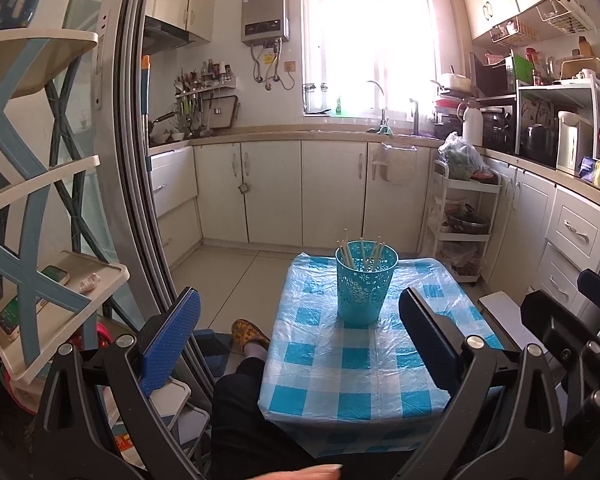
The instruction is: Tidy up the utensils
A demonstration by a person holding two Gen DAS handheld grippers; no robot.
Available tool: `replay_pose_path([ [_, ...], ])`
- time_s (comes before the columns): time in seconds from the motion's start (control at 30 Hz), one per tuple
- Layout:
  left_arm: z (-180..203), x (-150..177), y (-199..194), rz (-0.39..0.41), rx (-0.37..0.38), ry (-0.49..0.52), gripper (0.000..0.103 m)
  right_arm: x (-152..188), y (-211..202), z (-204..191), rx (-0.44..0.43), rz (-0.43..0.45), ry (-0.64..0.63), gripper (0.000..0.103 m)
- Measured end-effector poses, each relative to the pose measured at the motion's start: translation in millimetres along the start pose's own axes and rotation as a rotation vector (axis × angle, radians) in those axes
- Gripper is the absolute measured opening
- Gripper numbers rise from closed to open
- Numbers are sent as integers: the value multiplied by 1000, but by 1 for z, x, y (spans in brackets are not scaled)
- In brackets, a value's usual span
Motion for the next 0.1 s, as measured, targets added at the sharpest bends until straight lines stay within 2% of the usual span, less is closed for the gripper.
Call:
replay_pose_path([
  [0.1,2,1,-1,2,6,2,95,1,-1,-1,1,1,0,96],
])
Point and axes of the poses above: each gripper's, at about its wrist camera, not at the fingertips, and y roughly the way its jaws point, z to its right, x to its underside, the point moved 9 cm from there along y, roughly the way its jaws point, and after that the axes turned 8 degrees about -x, right-handed, at the moved point
